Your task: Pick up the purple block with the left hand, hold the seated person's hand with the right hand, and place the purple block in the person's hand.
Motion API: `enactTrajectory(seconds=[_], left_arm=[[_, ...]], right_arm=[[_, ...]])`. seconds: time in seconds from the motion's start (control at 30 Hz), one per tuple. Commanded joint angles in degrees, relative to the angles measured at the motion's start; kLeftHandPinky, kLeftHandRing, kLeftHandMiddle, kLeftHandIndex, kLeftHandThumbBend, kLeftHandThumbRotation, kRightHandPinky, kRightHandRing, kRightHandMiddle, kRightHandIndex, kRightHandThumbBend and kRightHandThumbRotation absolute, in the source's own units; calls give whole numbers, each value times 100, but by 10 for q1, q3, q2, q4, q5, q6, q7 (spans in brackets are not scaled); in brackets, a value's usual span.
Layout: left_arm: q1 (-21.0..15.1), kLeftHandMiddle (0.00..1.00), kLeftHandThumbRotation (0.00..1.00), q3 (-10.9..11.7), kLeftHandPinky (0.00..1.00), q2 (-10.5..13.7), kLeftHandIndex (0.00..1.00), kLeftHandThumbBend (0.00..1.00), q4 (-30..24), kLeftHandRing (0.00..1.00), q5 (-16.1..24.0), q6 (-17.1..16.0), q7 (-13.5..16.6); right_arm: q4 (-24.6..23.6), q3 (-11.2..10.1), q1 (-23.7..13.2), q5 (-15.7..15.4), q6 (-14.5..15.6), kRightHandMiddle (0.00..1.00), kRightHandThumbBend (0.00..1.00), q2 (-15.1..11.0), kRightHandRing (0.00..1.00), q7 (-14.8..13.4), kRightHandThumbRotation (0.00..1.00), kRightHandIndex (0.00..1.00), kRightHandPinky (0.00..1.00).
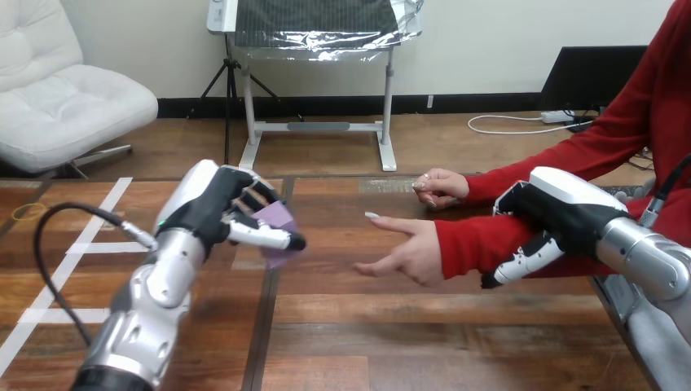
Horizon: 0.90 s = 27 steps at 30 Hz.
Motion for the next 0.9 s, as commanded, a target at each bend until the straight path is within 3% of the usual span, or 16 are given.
enactTrajectory(seconds=[0.0,0.27,0.87], left_arm=[[-59,46,0,2,34,-7,45,69,-18,40,7,-19,18],[-71,46,0,-3,34,-27,45,69,-14,40,7,-10,17],[-95,46,0,-12,34,-66,46,70,8,41,8,-10,25]], right_arm=[[-38,-18,-30,20,-5,35,91,27,31,4,22,36,30],[-60,-16,-33,16,20,36,90,36,32,14,23,37,31],[-84,-15,-34,11,29,36,90,58,32,6,22,37,29]])
